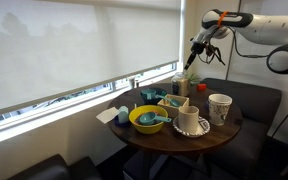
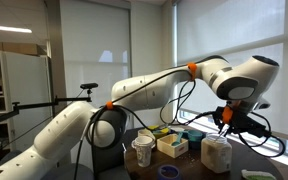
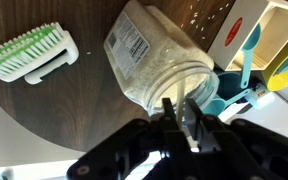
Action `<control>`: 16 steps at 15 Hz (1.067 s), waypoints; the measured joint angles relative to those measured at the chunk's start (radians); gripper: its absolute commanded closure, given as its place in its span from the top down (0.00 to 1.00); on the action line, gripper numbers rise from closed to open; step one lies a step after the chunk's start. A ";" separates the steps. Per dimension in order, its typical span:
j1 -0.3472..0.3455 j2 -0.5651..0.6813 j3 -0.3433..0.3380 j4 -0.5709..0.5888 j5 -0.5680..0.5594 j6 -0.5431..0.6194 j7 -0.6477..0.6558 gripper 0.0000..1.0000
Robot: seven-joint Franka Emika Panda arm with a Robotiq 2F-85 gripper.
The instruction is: Use the white spoon to transfer some contents from the clear jar into the white cup on the plate
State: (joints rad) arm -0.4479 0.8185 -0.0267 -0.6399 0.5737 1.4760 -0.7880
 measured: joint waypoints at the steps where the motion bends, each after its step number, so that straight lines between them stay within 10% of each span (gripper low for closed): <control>1: 0.001 0.002 -0.001 0.004 -0.003 0.000 0.003 0.00; 16: -0.010 0.000 -0.011 0.092 -0.026 -0.014 0.070 0.01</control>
State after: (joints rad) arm -0.4584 0.8189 -0.0381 -0.5483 0.5475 1.4624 -0.7180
